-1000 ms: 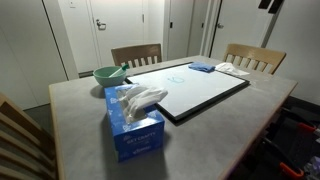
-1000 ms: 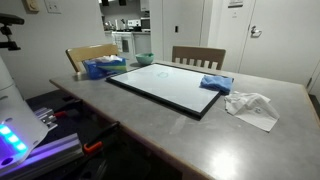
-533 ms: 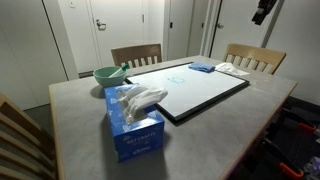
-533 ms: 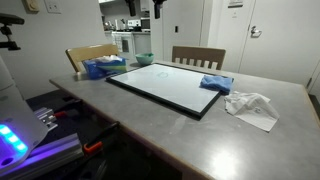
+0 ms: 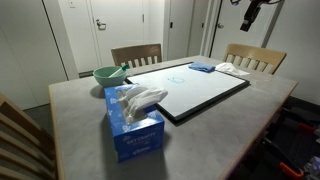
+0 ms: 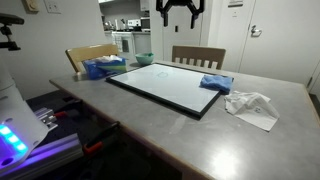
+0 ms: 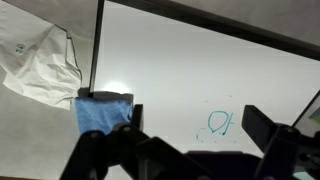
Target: Use the blue towel to clean the whiteboard
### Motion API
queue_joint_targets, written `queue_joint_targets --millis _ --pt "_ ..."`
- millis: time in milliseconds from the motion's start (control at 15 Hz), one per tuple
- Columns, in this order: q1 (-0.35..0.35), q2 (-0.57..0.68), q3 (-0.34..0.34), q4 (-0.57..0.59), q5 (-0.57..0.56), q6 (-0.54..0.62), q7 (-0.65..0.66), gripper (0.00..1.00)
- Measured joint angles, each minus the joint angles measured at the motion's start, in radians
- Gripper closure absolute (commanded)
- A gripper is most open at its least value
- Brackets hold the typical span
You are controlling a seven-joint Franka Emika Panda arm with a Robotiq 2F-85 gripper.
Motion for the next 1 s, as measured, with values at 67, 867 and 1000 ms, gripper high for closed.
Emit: queue_joint_targets --millis 67,867,1000 --pt "-0.012 -0.002 0.015 -0.003 0.000 -0.001 0.001 0.00" --pt "-0.086 0.131 0.094 -0.003 0.023 0.146 -0.085 0.00" --pt "-0.108 0.212 0.115 0.032 0.024 0.185 -0.118 0.00"
